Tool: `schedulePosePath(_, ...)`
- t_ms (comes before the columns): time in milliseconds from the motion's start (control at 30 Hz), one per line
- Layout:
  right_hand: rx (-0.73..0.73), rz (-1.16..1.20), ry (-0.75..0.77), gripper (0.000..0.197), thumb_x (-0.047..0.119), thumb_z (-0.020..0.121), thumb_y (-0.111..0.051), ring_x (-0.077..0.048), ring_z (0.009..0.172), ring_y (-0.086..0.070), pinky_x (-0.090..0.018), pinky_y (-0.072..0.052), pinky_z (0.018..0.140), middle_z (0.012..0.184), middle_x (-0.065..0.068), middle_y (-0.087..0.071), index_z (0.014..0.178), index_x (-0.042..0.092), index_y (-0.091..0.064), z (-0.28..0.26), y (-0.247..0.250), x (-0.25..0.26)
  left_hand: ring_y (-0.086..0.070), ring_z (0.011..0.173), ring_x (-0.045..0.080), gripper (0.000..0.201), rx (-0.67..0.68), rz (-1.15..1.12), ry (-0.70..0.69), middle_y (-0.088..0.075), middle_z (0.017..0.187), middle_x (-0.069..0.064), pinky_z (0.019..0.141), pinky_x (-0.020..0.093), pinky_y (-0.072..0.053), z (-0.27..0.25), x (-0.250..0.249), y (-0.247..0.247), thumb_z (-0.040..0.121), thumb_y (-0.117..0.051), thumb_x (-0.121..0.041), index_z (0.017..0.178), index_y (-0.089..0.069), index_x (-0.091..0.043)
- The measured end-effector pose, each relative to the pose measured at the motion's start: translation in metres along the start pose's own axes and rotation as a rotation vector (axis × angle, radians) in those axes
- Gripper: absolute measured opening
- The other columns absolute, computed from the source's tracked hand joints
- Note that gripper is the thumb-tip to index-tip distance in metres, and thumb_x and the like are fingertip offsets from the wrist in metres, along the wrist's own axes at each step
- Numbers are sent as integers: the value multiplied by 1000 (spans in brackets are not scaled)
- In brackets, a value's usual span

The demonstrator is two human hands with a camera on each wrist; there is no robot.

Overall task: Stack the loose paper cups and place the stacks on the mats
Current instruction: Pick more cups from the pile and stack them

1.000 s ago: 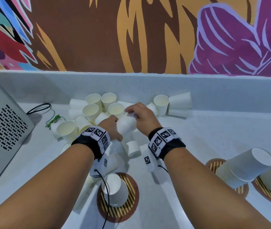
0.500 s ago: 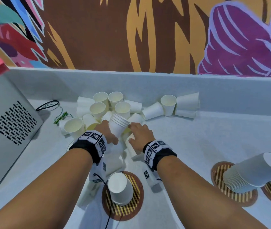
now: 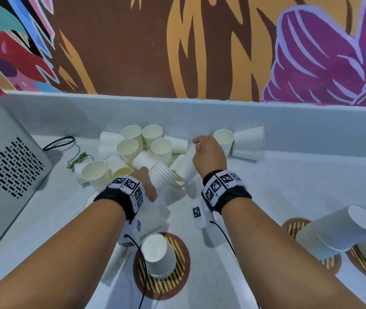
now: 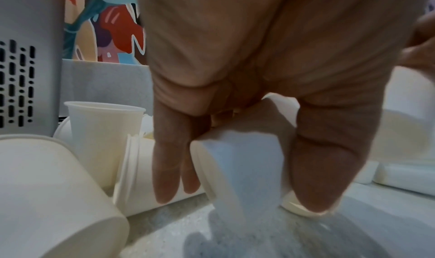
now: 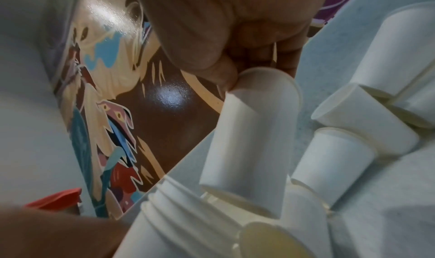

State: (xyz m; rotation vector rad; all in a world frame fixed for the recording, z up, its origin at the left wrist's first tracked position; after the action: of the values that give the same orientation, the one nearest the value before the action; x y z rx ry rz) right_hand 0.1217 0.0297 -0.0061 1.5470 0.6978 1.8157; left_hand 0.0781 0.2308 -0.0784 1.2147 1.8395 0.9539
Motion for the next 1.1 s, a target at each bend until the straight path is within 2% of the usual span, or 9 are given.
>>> schedulePosePath(300,-99,266,140,23,11,96,-48,-19,102,-59,-29,-47,91,112,-2,-65,111,13,-64,-20,-5,36,-60,94,28,71,-4,-43,-65,-59,100,5,83,40,-51,0,-6,1,60,-85,-26,116,-44,-9)
schedulePosePath(400,98,346,137,21,7,94,-50,-18,98,-62,-22,-45,89,104,-3,-70,104,12,-68,-19,-27,40,-57,93,28,75,-43,-89,-48,-56,99,4,78,37,-50,2,2,5,59,-86,-27,118,-43,-10)
schedulePosePath(500,122,305,109,30,-4,89,-46,-20,101,-63,-30,-48,95,105,-5,-71,103,12,-68,-17,-38,30,-55,86,26,73,-78,-98,-21,-56,95,4,72,34,-45,2,9,10,60,-85,-26,117,-43,-10)
schedulePosePath(567,137,144,85,35,-7,85,-45,-23,104,-61,-31,-47,95,110,-6,-68,100,12,-70,-15,-47,15,-55,86,26,72,-72,-104,1,-56,94,4,73,34,-47,3,16,10,60,-85,-26,116,-43,-10)
schedulePosePath(633,308,-50,63,31,0,84,-50,-26,110,-58,-32,-45,97,119,-8,-62,99,12,-74,-17,-73,-3,-56,88,26,73,-68,-87,20,-57,95,4,78,37,-50,5,20,10,57,-86,-27,115,-44,-10)
schedulePosePath(733,510,-227,-16,38,15,85,-54,-27,127,-45,-36,-39,106,143,-5,-44,121,16,-65,-30,-102,-31,-57,89,26,71,-54,-53,19,-58,97,6,77,37,-51,6,20,8,56,-86,-26,112,-46,-10)
schedulePosePath(800,465,-259,-9,41,13,86,-52,-28,125,-47,-37,-41,103,140,-6,-47,126,14,-58,-27,-100,-37,-57,85,25,68,-52,-30,16,-57,93,4,71,35,-48,6,18,8,57,-86,-25,110,-46,-11)
schedulePosePath(933,183,-200,10,30,5,86,-47,-32,108,-56,-39,-48,91,117,-12,-56,111,6,-63,-5,-55,-31,-57,85,25,67,-41,16,25,-56,88,2,71,34,-47,6,14,7,56,-85,-28,108,-46,-13)
schedulePosePath(1100,254,-156,107,37,6,89,-49,-30,118,-50,-41,-43,100,127,-10,-53,121,15,-64,-4,-51,-17,-60,86,26,64,-40,40,25,-58,92,2,76,36,-50,7,8,7,56,-83,-29,105,-44,-15)
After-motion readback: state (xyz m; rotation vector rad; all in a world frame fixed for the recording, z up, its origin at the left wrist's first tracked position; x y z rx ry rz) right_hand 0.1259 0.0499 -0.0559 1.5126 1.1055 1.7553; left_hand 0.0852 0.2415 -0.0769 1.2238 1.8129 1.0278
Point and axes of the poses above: each hand's wrist, its own z-axis towards the middle knuckle, its own y-axis out of the back of the hand, x = y × z, the point moved 8 cm from there along z, towards the middle knuckle
